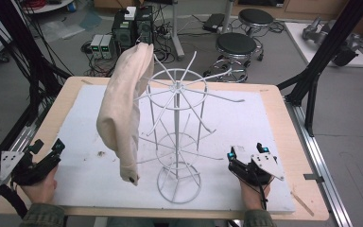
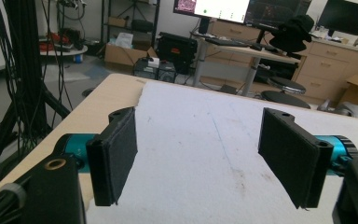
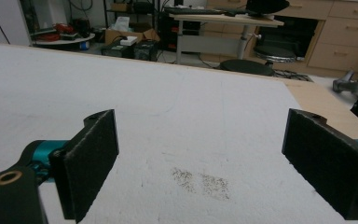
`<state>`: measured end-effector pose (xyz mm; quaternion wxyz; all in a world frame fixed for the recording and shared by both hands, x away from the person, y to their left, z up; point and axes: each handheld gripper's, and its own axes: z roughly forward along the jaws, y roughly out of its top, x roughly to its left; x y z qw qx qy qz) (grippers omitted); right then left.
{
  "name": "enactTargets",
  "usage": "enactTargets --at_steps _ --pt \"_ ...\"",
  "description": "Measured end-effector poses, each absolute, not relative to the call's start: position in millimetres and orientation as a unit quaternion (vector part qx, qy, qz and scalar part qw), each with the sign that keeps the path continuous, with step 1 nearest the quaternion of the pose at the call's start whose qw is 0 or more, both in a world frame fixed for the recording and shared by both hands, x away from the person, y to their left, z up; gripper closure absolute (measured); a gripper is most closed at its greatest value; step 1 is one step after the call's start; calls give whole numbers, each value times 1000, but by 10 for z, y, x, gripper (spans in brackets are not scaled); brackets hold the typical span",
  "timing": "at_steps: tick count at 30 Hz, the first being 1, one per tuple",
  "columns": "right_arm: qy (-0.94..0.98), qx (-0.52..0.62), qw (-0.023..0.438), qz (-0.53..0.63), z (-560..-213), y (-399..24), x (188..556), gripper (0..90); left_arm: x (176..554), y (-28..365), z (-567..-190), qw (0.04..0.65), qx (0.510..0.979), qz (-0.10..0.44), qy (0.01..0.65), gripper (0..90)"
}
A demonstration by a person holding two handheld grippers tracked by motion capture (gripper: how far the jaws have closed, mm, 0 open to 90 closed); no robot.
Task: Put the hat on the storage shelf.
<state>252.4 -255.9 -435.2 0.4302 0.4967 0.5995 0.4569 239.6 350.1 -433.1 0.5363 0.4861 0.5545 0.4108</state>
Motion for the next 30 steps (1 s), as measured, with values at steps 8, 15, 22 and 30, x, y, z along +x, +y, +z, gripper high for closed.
enactTargets --at_steps 8,15,22,30 --pt "600 499 428 456 -4355 -2566 2529 97 2397 3496 -4333 537 487 410 553 285" --pt "604 497 425 455 -4361 -2557 2535 97 2415 3504 -4353 539 491 397 558 286" --pt "606 498 422 454 -4368 -2557 2540 97 2423 3497 -4360 539 498 389 556 286" --pt "613 500 422 442 -4384 -2565 2562 97 2437 3497 -4365 538 507 374 560 290"
